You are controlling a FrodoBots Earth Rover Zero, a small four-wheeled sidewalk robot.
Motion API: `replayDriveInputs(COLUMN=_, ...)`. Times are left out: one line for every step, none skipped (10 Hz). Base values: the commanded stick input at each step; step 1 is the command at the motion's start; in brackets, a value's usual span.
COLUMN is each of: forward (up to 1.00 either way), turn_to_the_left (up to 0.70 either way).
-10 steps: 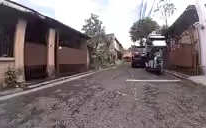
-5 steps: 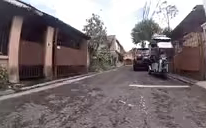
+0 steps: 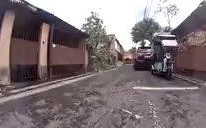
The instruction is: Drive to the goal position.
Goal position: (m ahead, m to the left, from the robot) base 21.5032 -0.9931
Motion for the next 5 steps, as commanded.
replayDriveInputs(forward=0.70, turn_to_the_left=0.00)
replayDriveInputs(forward=0.70, turn_to_the_left=0.00)
replayDriveInputs(forward=0.70, turn_to_the_left=0.00)
replayDriveInputs(forward=0.70, turn_to_the_left=0.00)
replayDriveInputs(forward=0.70, turn_to_the_left=0.00)
